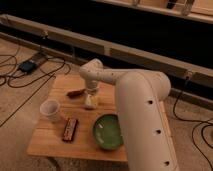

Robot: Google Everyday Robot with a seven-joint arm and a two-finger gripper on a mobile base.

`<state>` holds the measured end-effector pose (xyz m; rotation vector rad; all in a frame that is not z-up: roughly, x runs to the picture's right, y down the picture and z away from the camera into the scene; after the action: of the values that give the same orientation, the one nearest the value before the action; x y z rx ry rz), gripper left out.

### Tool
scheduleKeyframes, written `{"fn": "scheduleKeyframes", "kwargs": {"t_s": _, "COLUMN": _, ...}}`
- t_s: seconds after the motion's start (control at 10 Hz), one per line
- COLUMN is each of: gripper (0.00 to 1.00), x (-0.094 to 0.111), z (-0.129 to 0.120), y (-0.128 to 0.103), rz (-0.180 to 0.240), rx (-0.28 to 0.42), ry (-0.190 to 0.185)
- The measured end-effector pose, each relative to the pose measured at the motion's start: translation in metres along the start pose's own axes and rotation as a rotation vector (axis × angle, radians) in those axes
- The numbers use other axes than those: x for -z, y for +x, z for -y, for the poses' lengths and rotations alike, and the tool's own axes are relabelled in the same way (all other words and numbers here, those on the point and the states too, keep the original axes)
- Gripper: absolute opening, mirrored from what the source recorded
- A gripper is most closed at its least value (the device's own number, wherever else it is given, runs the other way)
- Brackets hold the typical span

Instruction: Place the white sponge in the ceramic bowl

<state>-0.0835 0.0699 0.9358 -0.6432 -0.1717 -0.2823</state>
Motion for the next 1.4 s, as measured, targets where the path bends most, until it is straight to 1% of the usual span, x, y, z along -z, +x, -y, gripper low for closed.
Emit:
{"fn": "scheduleKeyframes", "kwargs": {"t_s": 0.2, "gripper": 0.8, "x": -0.008, "z": -0.002, "y": -0.001, "rz": 0.0, "rx": -0.014, "ry": -0.015}}
{"fn": "scheduleKeyframes", "kwargs": {"t_s": 0.6, "gripper": 0.79, "x": -0.019, "z": -0.002, "y": -0.002, "rz": -0.004, "rx": -0.037, "ry": -0.029}}
{"fn": "scheduleKeyframes", "kwargs": {"t_s": 0.8, "gripper": 0.65, "x": -0.022, "z": -0.001, "y": -0.001, "rz": -0.005, "rx": -0.053, "ry": -0.035}}
{"fn": "scheduleKeyframes", "kwargs": {"t_s": 1.0, "gripper": 0.45, "x": -0.021, "z": 0.001, "y": 0.0, "rz": 0.002, "rx": -0.069, "ry": -0.033}}
{"fn": "scheduleKeyframes", "kwargs": {"t_s": 1.1, "gripper": 0.33, "x": -0.019, "z": 0.0, "y": 0.001, "rz": 0.007, "rx": -0.079, "ry": -0.034}}
{"fn": "scheduleKeyframes", "kwargs": {"t_s": 1.4, "gripper": 0.05, "x": -0.012, "z": -0.003, "y": 0.005, "rz": 0.021, "rx": -0.101, "ry": -0.035}}
